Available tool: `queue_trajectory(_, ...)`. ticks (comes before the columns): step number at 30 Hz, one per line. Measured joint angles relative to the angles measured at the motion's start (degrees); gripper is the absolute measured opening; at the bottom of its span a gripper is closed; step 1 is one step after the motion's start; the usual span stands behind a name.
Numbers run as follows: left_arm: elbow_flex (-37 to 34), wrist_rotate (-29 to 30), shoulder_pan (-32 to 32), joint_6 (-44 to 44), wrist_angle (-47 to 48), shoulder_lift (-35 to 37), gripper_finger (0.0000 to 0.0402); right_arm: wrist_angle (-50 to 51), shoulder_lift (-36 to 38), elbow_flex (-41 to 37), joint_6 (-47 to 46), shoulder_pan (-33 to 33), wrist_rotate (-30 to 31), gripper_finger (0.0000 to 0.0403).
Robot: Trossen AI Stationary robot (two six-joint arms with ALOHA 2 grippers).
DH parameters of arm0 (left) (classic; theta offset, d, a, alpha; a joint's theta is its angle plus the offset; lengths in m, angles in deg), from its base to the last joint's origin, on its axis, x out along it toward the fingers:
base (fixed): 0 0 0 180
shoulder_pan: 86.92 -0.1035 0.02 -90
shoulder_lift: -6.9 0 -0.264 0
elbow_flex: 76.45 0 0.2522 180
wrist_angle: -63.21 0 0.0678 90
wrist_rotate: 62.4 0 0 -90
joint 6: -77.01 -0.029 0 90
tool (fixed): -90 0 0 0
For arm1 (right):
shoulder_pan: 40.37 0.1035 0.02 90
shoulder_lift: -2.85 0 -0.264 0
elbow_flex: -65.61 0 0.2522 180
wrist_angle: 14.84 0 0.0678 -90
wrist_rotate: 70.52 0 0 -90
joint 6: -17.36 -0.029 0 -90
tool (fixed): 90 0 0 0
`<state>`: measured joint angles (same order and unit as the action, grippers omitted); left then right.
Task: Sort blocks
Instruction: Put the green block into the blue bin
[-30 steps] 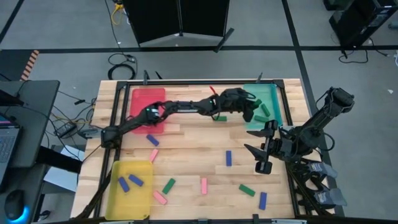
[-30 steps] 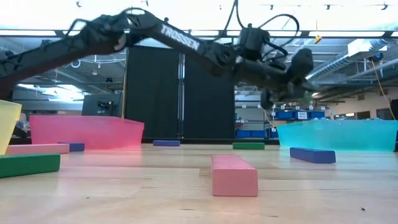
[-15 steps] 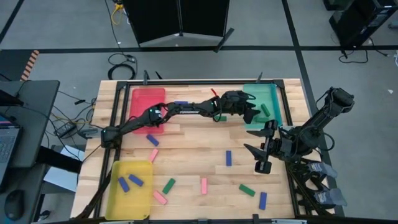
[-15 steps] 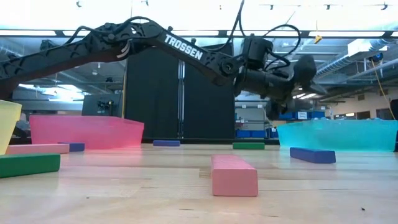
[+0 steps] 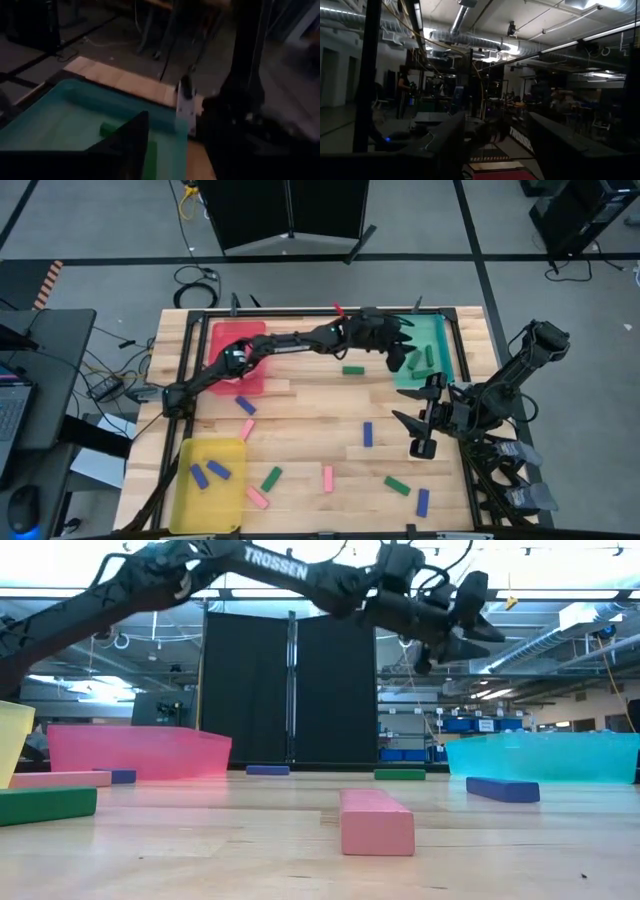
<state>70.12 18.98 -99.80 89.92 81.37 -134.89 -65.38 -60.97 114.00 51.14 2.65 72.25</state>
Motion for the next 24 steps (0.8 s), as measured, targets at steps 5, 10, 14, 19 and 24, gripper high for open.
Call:
queue_trajectory(5,-0.1,1.0,0.7,-4.6,5.0,3.7,0.0147,0.1,0.0,0.0,0.2,0.0,0.0,0.0225)
queue_trajectory(10,-6.6,2.0,1.0,-6.0,3.0,9.0,0.0134,0.1,0.0,0.0,0.3,0.2,0.1,0.0225)
queue_trajectory(14,-25.1,4.9,0.9,-5.8,-7.0,19.3,0.0131,0.5,0.0,0.0,0.5,0.2,0.2,0.0225)
queue_trajectory(19,-52.1,8.2,0.9,-4.8,-22.2,36.1,0.0131,1.6,0.0,0.0,0.3,-1.3,7.3,0.0225)
queue_trajectory(24,-71.1,12.1,2.1,-3.2,-29.0,52.2,0.0131,10.3,0.0,0.0,-5.3,-9.0,10.9,0.0225)
